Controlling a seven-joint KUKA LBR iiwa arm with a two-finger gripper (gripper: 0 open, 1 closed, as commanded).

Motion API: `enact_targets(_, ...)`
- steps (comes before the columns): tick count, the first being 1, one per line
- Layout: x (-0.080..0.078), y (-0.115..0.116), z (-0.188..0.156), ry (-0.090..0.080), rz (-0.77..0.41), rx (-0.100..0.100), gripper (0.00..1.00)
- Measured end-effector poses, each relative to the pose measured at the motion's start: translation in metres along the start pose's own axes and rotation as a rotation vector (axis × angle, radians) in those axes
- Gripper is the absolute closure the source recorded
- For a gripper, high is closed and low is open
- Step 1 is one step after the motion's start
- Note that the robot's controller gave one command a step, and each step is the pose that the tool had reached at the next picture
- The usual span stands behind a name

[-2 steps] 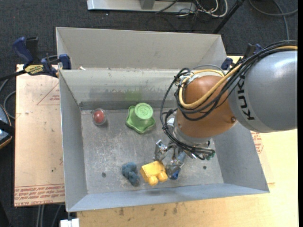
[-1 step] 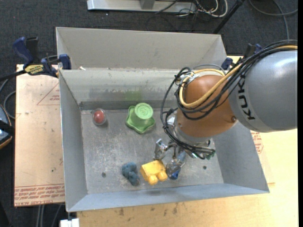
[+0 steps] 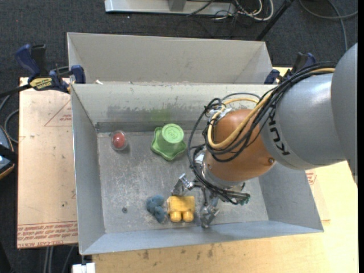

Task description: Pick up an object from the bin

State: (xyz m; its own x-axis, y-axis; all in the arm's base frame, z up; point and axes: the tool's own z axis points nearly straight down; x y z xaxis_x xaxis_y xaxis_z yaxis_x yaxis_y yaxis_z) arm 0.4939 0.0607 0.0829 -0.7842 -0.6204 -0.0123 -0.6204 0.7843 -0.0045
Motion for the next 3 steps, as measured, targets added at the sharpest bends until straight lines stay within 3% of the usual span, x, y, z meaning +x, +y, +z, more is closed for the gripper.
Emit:
enact_targets(1,0.001,0.0,0.001,0.006,0.001,-0.003,1.0)
enact_targets(2,0.002,0.0,0.001,0.006,0.001,-0.003,0.0)
enact_targets(3,-0.007,-0.002,-0.058,0.006,0.246,-0.002,0.0)
